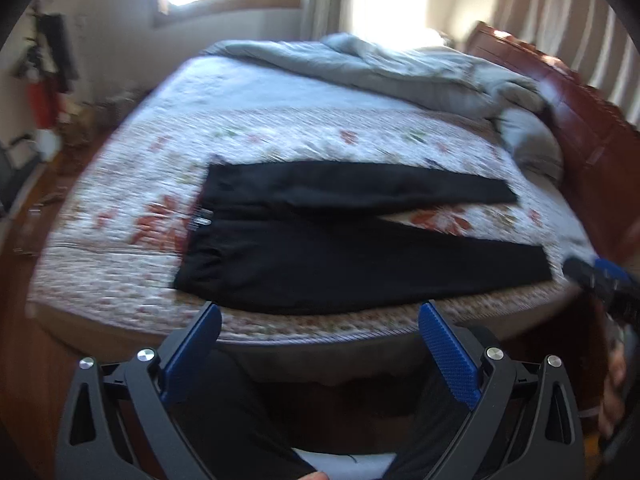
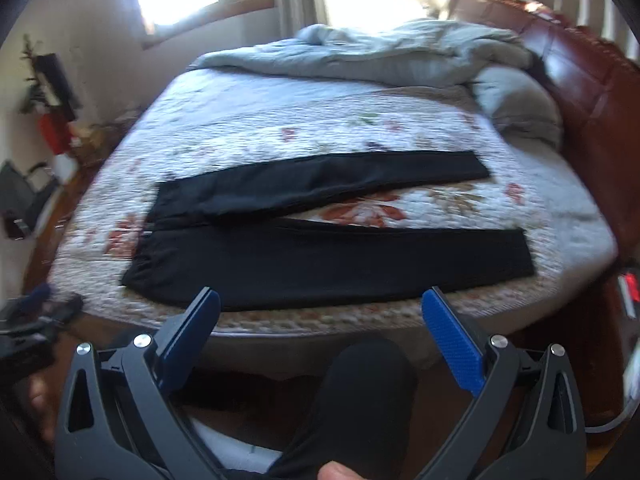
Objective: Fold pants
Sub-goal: 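Lower the left tool onto the trousers waistband while the right tool approaches a leg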
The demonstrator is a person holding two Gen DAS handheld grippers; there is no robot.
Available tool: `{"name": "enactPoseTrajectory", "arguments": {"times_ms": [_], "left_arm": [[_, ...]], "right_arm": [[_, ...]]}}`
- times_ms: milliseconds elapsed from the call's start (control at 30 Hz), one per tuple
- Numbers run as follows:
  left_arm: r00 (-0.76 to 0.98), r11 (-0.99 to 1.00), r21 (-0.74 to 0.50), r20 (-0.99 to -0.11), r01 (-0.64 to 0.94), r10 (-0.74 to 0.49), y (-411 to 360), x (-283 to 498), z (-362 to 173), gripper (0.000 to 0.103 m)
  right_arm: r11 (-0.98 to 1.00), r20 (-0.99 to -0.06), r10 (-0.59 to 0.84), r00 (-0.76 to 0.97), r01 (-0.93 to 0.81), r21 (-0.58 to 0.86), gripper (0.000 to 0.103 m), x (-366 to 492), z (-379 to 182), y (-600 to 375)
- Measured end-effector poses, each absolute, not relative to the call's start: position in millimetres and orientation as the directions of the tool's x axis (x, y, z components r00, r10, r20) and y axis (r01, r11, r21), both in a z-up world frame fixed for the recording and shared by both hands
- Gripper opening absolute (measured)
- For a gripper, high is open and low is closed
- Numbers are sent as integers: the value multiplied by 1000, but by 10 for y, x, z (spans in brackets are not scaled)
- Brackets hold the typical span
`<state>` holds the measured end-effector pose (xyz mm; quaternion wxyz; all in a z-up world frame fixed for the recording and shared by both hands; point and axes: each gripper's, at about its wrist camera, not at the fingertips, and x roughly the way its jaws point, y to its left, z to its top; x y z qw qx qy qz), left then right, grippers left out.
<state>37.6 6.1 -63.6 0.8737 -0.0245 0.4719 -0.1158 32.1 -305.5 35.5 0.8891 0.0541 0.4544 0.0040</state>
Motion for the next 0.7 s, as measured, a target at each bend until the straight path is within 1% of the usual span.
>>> {"name": "enactPoseTrajectory", "arguments": {"times_ms": [33,67,100,133,167,200,267,333,400,467,533,600,700], "left_arm": [[497,960,-193,-824,203,-271,112,440,-727,99],[445,945,-248,-836,214,-320,224,564,-891,99],[419,944,-260,-848,204,-324,316,658,-993,99],[405,951,-241,-863,196,-302,444,794,-1118,99],[406,961,-207,-875,183,-265,516,882,-1187,99],[409,968,-179,-881,175,-237,608,981,-1237,99],[388,977,-132,-902,167,-188,832,1262,-1364,99],[355,976,-132,-916,172,-186,1065,1572,-1490,99],[335,973,-176,-917,151,-218,1375,1974,-1628,99],[300,957,-279,-909,82,-290,1728,2430,-1781,99],[298,935,-350,-889,50,-349,1982,2838,-1858,99],[299,902,-429,-856,44,-422,2103,3234,-1897,99],[293,868,-493,-823,58,-487,2188,3821,-2030,99]], "right_arm": [[989,-768,111,631,2,145,100,337,399,-3111],[984,-707,153,690,-36,177,100,337,423,-3181],[981,-646,169,744,-64,183,100,349,396,-3253],[990,-660,130,740,-61,127,100,467,259,-3308],[997,-739,77,669,-47,62,100,639,80,-3331],[999,-814,50,578,-42,31,100,809,-136,-3387],[996,-847,75,526,-9,83,100,969,-391,-3581],[991,-873,111,475,10,131,100,1150,-582,-3757],[982,-873,154,464,23,185,100,1308,-693,-3933],[974,-865,192,465,18,226,100,1447,-749,-4071],[965,-872,224,436,27,261,100,1677,-837,-4209],[947,-872,282,399,32,321,100,1965,-953,-4374],[914,-864,362,349,49,403,100,2313,-1169,-4705]]}}
